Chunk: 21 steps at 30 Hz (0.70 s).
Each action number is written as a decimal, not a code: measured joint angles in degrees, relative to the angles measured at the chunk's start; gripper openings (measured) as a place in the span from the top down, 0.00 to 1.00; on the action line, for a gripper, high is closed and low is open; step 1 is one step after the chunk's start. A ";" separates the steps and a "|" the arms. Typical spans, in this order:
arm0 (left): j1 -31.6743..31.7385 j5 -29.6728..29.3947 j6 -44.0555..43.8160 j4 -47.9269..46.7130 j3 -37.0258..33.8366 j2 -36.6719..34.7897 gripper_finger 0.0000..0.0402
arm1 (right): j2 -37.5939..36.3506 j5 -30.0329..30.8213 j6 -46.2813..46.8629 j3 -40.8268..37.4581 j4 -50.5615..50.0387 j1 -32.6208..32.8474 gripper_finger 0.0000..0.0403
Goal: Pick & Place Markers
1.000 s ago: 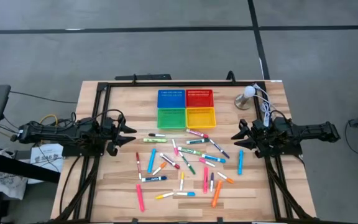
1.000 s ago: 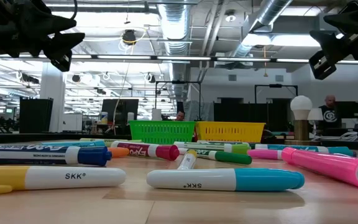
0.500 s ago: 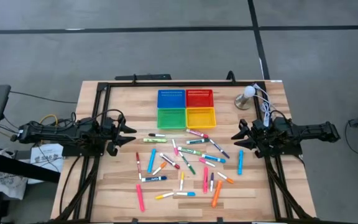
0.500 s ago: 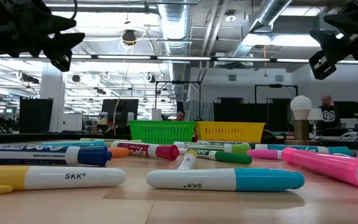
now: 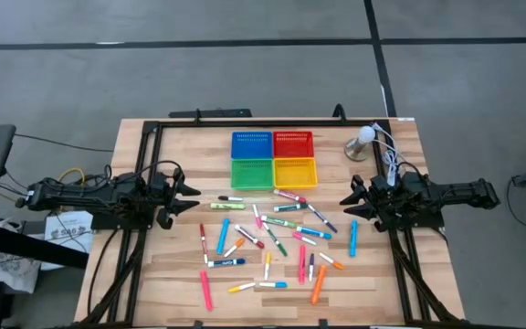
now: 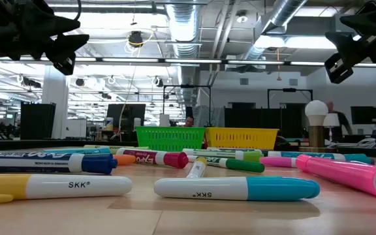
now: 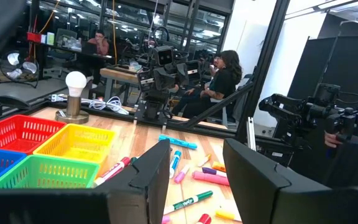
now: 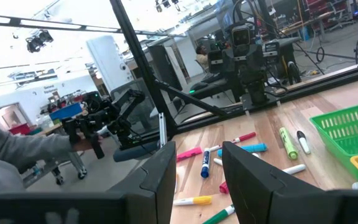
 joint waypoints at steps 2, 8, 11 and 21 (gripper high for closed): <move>-0.01 0.00 0.00 0.00 0.00 0.00 0.63 | -0.01 0.00 0.00 0.00 0.00 0.00 0.70; -0.01 0.00 0.00 0.00 -0.01 -0.02 0.63 | -0.02 0.07 0.00 0.02 0.00 0.00 0.70; -0.01 0.00 0.00 0.36 -0.02 0.00 0.63 | -0.01 0.09 0.00 0.01 0.00 0.00 0.70; 0.01 -0.02 -7.50 9.83 0.08 0.00 0.63 | -0.02 0.15 0.00 0.00 0.00 0.00 0.70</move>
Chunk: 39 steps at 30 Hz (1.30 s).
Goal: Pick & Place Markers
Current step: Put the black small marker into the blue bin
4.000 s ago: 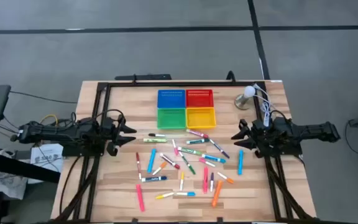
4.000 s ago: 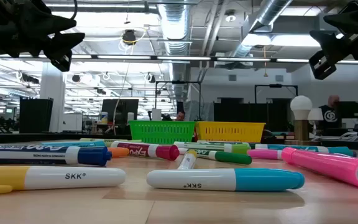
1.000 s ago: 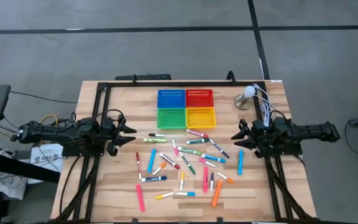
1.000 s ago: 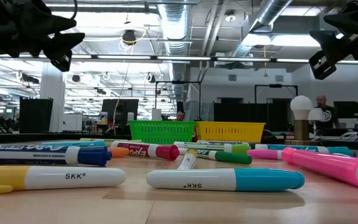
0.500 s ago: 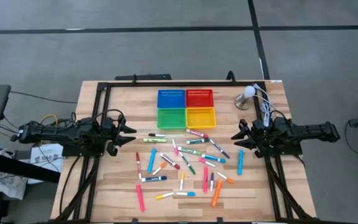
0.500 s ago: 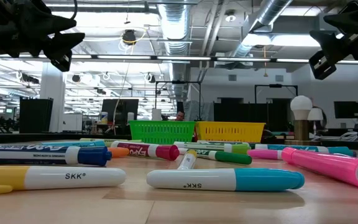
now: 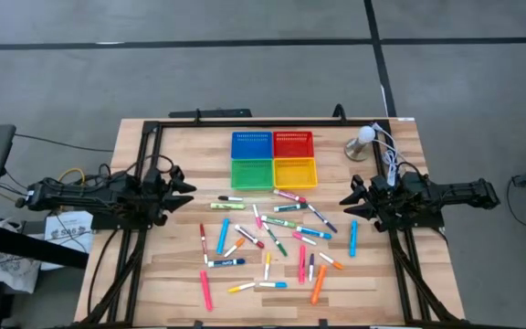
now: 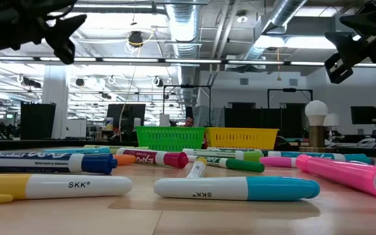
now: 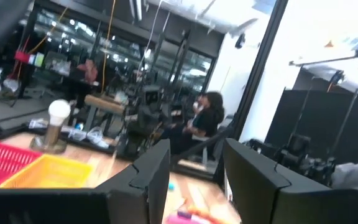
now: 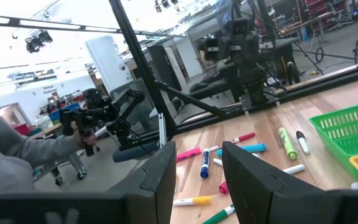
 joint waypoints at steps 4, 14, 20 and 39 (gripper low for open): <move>-0.09 0.01 0.03 -0.62 2.06 3.25 0.63 | 0.01 0.08 0.00 0.01 0.01 -0.01 0.70; -0.04 3.33 2.14 -18.68 22.13 31.72 0.63 | 0.01 0.07 0.00 0.02 0.02 -0.02 0.70; 0.19 7.38 4.63 -32.87 35.91 47.20 0.63 | 0.00 0.07 0.00 0.00 0.02 -0.02 0.70; 0.20 5.50 2.60 -36.37 38.78 54.12 0.63 | 0.01 0.04 0.00 0.00 0.02 -0.02 0.70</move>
